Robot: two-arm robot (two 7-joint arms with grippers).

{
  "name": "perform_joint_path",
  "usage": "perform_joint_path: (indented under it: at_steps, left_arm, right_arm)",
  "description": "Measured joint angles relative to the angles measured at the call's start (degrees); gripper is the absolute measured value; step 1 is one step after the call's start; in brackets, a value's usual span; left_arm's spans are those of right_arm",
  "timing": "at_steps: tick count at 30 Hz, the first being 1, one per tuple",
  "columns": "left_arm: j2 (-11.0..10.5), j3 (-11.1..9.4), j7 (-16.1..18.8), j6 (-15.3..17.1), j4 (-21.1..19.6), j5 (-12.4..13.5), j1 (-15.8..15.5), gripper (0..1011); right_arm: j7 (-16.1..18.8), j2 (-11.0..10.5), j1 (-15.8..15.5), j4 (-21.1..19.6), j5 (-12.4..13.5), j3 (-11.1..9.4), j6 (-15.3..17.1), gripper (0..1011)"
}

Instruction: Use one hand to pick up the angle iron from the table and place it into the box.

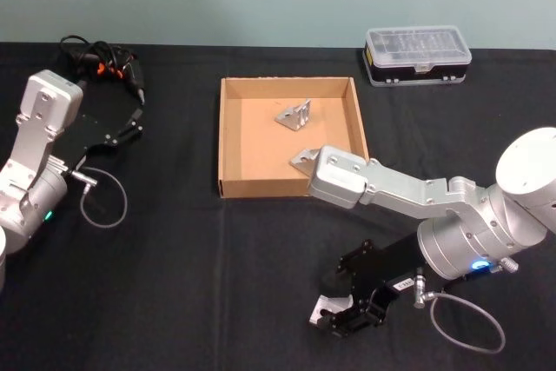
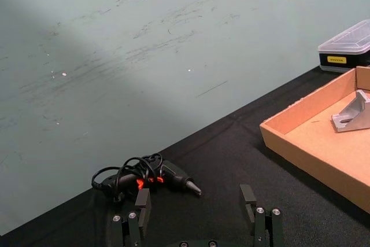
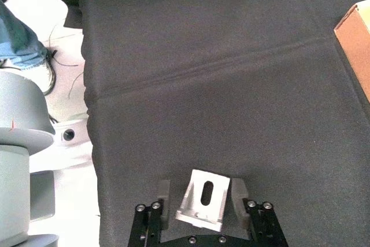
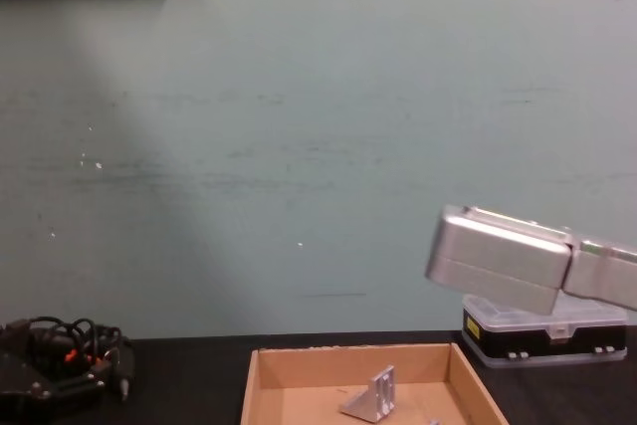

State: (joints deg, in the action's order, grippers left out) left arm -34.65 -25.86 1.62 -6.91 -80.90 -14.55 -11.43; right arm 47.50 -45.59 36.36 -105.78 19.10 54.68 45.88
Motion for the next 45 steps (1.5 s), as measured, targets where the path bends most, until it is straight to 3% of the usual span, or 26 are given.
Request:
perform_joint_path:
  at_steps: [9, 13, 45]
  left_arm:
    - [0.0, 0.0, 0.0, 0.0, 0.0, 0.0, 0.0, 1000]
    - [0.0, 0.0, 0.0, 0.0, 0.0, 0.0, 0.0, 1000]
    - [0.0, 0.0, 0.0, 0.0, 0.0, 0.0, 0.0, 1000]
  right_arm:
    - [-0.26, -0.45, -0.27, -0.08, 0.51, 0.03, 0.63, 930]
    - [-0.47, -0.69, -0.51, -0.05, 0.62, 0.16, 0.8, 1002]
    - [-2.2, 0.02, -2.47, 1.15, 0.67, 0.0, 1.26, 1000]
